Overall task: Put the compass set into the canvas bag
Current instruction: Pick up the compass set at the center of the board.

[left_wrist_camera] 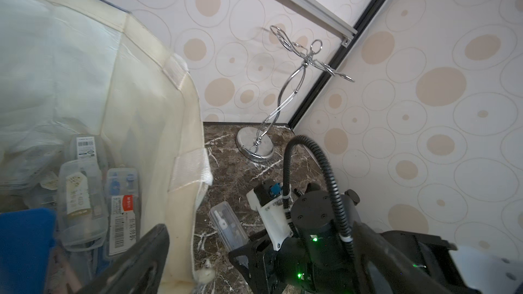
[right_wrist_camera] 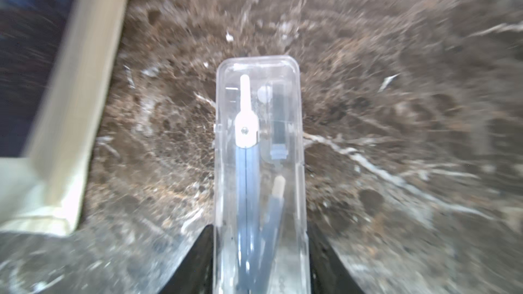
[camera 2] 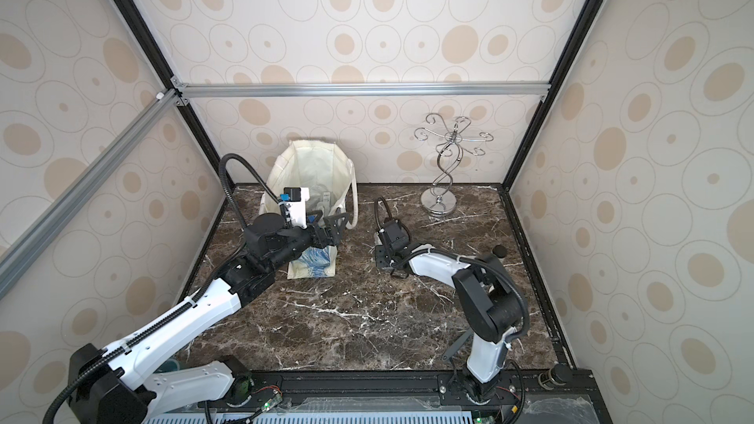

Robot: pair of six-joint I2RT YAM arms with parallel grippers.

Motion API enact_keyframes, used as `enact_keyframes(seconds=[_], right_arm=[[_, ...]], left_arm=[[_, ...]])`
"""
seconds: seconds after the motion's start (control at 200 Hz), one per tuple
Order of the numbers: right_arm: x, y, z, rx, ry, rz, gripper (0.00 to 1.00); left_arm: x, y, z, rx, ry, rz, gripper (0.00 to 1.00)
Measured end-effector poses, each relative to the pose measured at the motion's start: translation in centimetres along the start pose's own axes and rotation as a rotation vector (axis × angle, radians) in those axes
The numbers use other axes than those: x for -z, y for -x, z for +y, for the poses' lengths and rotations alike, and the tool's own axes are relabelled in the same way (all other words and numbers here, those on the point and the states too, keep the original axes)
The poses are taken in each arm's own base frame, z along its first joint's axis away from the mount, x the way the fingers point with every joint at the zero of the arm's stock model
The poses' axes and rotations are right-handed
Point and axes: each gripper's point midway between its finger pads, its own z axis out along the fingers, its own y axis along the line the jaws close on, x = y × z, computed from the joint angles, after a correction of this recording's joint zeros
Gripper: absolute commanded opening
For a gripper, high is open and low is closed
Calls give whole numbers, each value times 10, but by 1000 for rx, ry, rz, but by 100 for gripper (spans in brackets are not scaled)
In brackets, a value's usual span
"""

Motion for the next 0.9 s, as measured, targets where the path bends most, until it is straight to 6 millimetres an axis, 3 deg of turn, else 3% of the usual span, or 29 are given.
enact_keyframes(seconds=[0.285,0.52,0.72,0.9], right_arm=[[97,50,-15,-14,52,-236,40],[164,55,-30,1,79,-379,40],[196,54,-31,23,109,-444,40],[203,54,-29,34,127,-455,40]], left_arm=[[-39,-13,-32,-12,-54,59,100],[-73,-9,-50,10,-113,80,96],[-102,-19,-69,39,-174,127,91],[-115,-45,-84,59,-238,191,86]])
